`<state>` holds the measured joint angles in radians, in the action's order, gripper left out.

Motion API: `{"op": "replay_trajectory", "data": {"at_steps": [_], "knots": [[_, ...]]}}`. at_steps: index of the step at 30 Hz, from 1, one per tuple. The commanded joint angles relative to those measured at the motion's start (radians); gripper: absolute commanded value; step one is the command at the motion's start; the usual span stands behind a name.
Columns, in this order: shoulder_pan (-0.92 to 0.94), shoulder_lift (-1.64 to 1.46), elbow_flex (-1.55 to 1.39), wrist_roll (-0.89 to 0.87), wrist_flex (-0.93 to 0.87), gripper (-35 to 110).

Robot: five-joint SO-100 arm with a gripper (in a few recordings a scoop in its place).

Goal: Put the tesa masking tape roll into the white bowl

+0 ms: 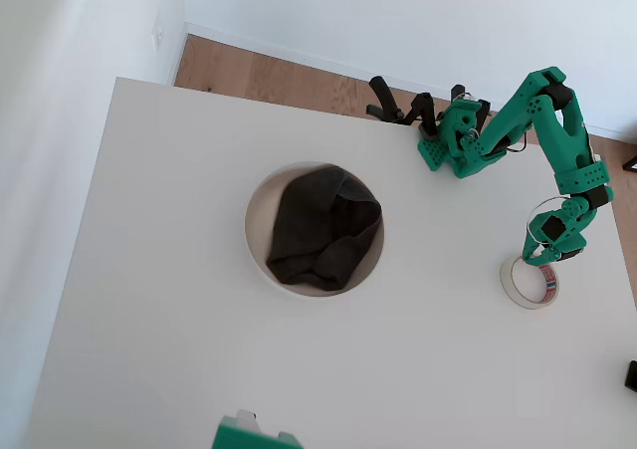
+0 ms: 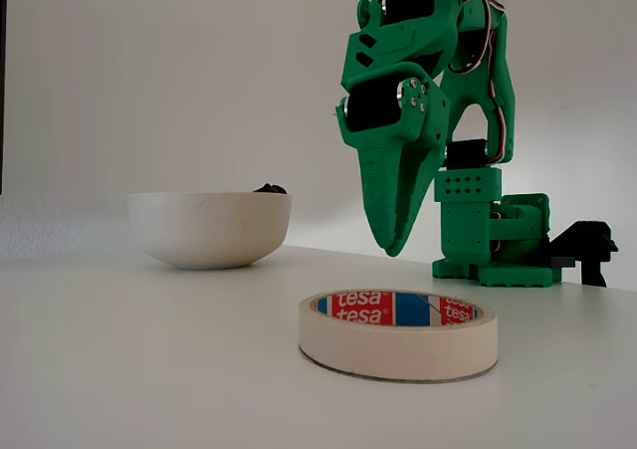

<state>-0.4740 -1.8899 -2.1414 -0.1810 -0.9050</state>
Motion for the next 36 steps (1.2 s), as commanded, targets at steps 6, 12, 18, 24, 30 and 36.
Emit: {"op": "replay_trajectory", "data": {"at_steps": [6, 12, 18, 24, 30, 36], "knots": [[-0.041, -0.038, 0.072, -0.049, -0.028, 11], [-0.06, 0.005, 0.071, -0.074, -0.052, 13], [-0.052, 0.028, 0.067, -0.089, -0.055, 12], [-0.057, 0.029, 0.067, -0.106, -0.055, 12], [-0.066, 0.048, 0.067, -0.127, -0.052, 12], [-0.081, 0.058, 0.067, -0.144, -0.069, 12]]}}
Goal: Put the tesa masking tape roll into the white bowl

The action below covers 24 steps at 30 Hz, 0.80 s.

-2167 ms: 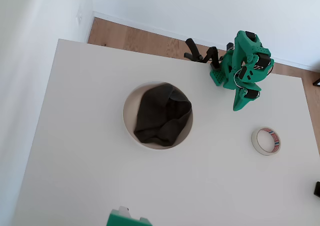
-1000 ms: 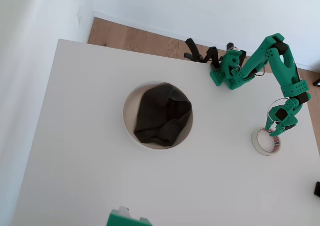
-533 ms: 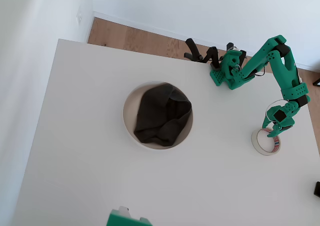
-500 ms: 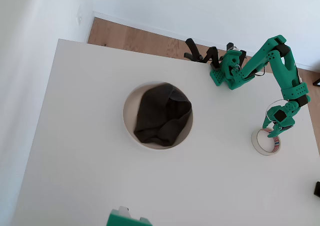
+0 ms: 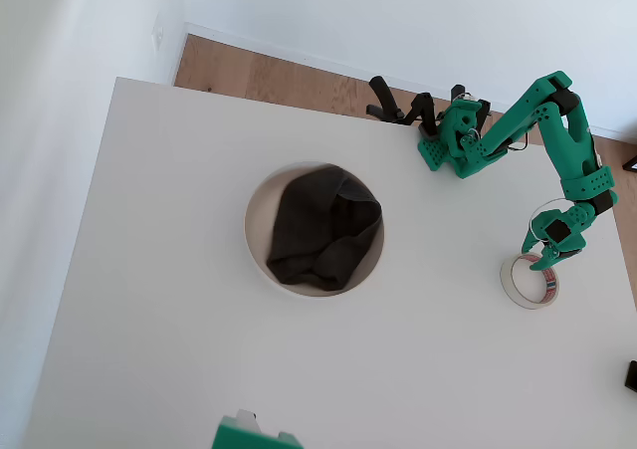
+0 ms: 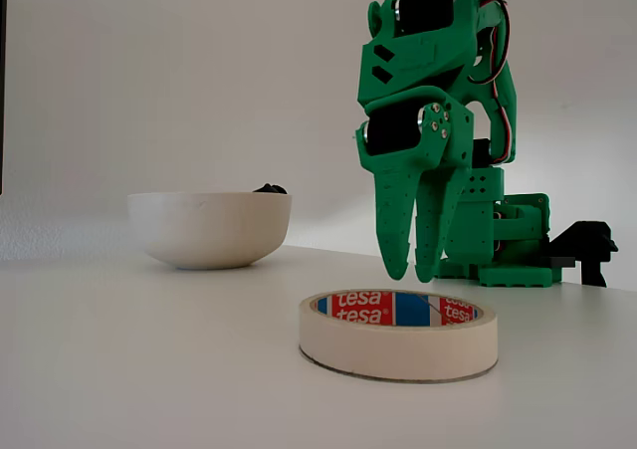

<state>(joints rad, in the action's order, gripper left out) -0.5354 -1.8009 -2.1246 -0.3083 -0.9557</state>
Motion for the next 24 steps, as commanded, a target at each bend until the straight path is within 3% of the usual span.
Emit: {"op": "replay_trajectory", "data": {"at_steps": [1, 24], "knots": [[-0.02, -0.032, 0.051, -0.018, -0.023, 12], [-0.009, 0.041, 0.052, -0.044, -0.038, 11]]}}
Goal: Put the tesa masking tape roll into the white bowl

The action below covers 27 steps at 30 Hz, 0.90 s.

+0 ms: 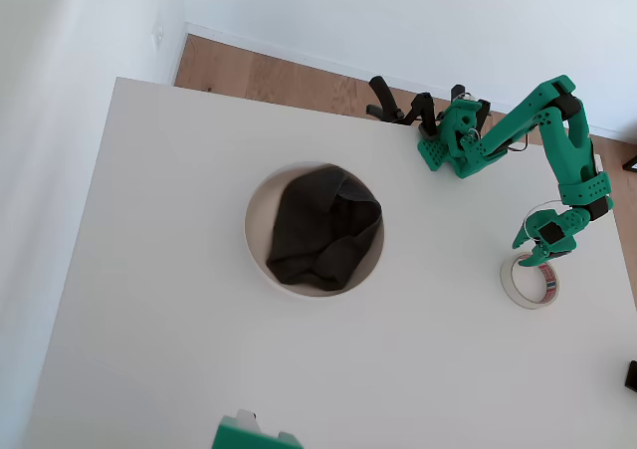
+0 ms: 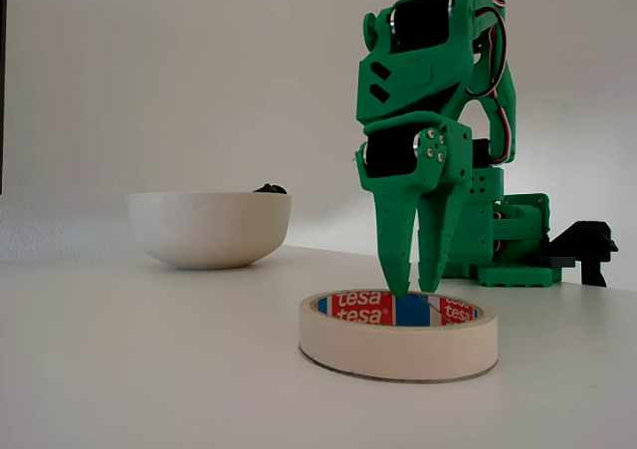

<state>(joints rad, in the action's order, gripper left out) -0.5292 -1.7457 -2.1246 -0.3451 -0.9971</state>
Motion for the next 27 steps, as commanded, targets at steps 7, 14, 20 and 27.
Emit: {"op": "replay_trajectory", "data": {"at_steps": [7, 14, 20, 27], "knots": [[-0.038, 0.021, 0.052, -0.028, 0.02, 10], [-0.091, 0.08, 0.052, -0.057, 0.028, 7], [-0.115, 0.078, 0.051, -0.064, 0.028, 2], [-0.117, 0.044, 0.044, -0.051, 0.031, -8]]}}
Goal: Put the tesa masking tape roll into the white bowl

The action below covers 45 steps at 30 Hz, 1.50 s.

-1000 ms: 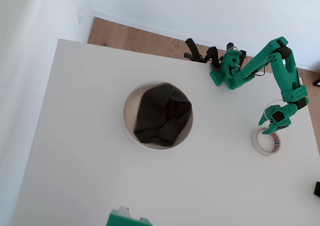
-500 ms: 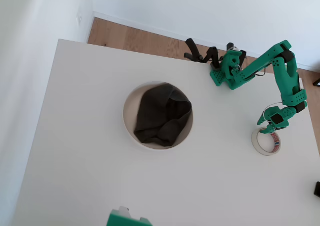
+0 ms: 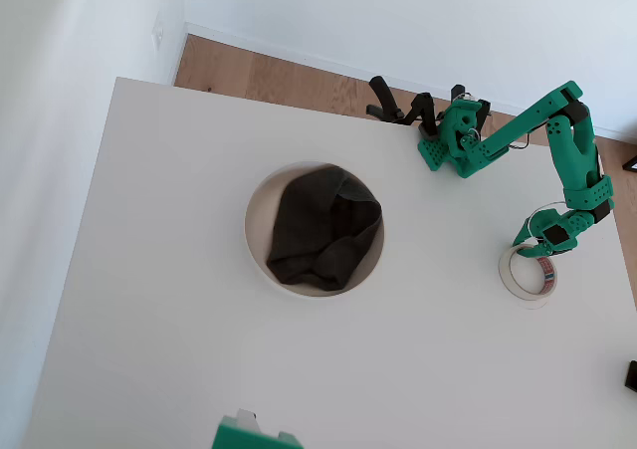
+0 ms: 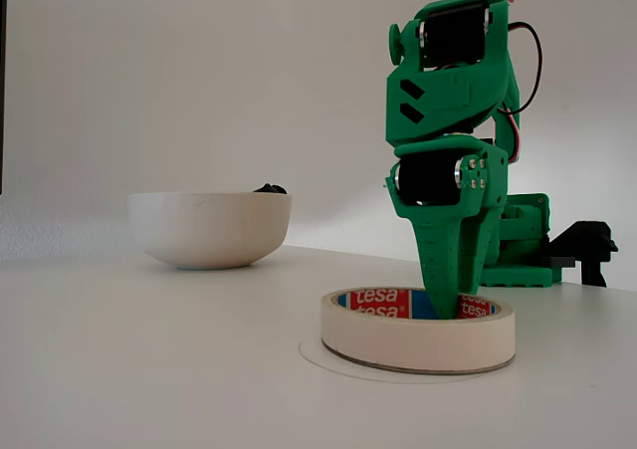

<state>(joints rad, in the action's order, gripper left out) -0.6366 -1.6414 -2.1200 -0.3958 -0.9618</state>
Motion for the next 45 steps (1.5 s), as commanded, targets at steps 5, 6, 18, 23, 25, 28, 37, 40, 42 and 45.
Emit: {"op": "replay_trajectory", "data": {"at_steps": [5, 6, 18, 23, 25, 28, 37, 40, 42, 45], "knots": [[0.035, -0.242, 0.037, 0.009, -0.058, -8], [0.054, -0.296, 0.037, 0.017, -0.072, -8], [0.39, -0.9, 0.212, 0.114, -0.377, -8], [0.664, -1.011, 0.344, 0.179, -0.428, -8], [0.795, -1.032, 0.364, 0.216, -0.411, -8], [0.982, -1.028, 0.364, 0.278, -0.347, -8], [1.463, -0.699, 0.371, 0.341, 0.015, -8], [1.548, -0.541, 0.4, 0.342, 0.132, -8], [1.583, -0.42, 0.448, 0.344, 0.173, -8], [1.614, -0.253, 0.5, 0.356, 0.245, -8]]}}
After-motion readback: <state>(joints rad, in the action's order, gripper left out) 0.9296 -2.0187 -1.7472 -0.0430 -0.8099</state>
